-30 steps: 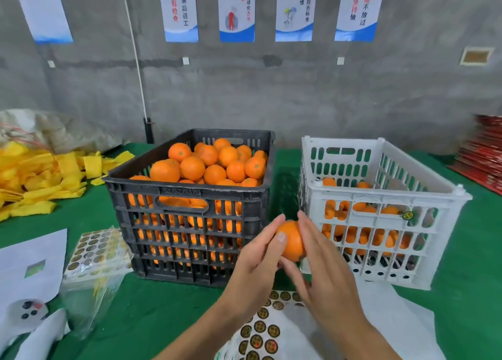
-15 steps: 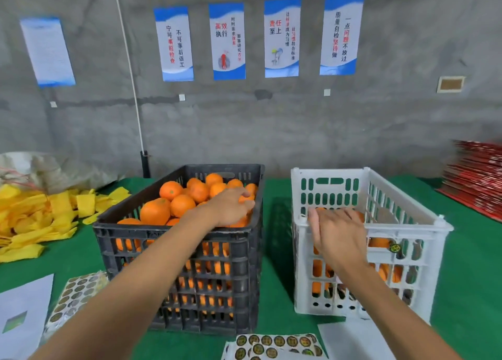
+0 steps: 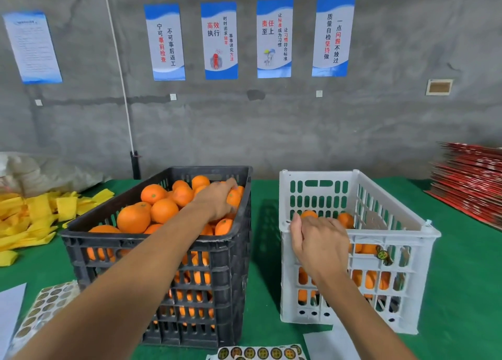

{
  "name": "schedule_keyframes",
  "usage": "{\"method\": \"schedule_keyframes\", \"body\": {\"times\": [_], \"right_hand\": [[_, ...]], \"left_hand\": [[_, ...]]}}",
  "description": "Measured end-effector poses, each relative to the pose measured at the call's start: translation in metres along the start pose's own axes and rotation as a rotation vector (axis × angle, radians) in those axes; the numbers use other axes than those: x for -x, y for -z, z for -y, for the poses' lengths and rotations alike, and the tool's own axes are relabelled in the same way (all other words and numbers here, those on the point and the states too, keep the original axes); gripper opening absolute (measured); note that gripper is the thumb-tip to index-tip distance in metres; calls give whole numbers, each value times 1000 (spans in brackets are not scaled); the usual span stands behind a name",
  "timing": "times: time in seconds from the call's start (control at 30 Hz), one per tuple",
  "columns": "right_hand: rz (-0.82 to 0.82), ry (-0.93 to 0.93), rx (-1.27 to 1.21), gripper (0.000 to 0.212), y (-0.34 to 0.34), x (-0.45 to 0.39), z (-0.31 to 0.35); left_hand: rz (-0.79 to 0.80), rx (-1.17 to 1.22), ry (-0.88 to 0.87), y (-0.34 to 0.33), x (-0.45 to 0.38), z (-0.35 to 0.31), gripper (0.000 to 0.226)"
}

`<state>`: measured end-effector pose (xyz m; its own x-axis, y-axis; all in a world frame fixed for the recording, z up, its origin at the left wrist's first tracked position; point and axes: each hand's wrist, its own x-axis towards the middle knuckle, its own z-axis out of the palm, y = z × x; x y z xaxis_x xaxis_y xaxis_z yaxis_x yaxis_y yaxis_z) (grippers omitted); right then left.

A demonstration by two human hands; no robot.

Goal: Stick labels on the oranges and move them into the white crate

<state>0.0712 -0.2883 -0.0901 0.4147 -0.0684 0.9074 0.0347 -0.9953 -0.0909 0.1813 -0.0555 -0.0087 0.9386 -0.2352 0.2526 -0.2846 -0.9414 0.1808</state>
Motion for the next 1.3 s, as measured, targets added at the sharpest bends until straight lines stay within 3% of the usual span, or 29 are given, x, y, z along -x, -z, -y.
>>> {"method": "schedule_keyframes", "body": {"times": [0.13,0.2,0.3,0.4,0.47,0.57,0.67,0.77,0.87,0.97,1.3], "right_hand": [[193,-11,28,63,9,0,4],[228,15,-68,55,16,0,8],[199,64,-443,51,37,5,26],[292,40,-691,56,56,27,48],[374,21,-752,59,62,51,53],[471,163,-728,59,63,93,45],[661,208,-680,54,53,135,30],[862,129,-637,46,40,172,20],[1037,196,-600,60,29,191,13],[1087,186,-638,67,25,195,11],[1056,58,-695,35,24,187,23]], "left_hand": [[-437,122,-41,17,37,-19,56],[-570,234,-114,22,65,-33,55],[-637,383,-329,13,117,-47,61],[-665,217,-562,-17,164,-47,60],[-697,108,-614,-40,187,-36,58],[-616,191,-605,-81,215,-12,60],[-330,380,-467,-130,243,-2,63],[-106,412,-301,-176,260,9,60],[-75,464,-220,-195,264,13,57],[-79,478,-217,-200,264,12,58],[-105,551,-221,-196,263,13,60]]}}
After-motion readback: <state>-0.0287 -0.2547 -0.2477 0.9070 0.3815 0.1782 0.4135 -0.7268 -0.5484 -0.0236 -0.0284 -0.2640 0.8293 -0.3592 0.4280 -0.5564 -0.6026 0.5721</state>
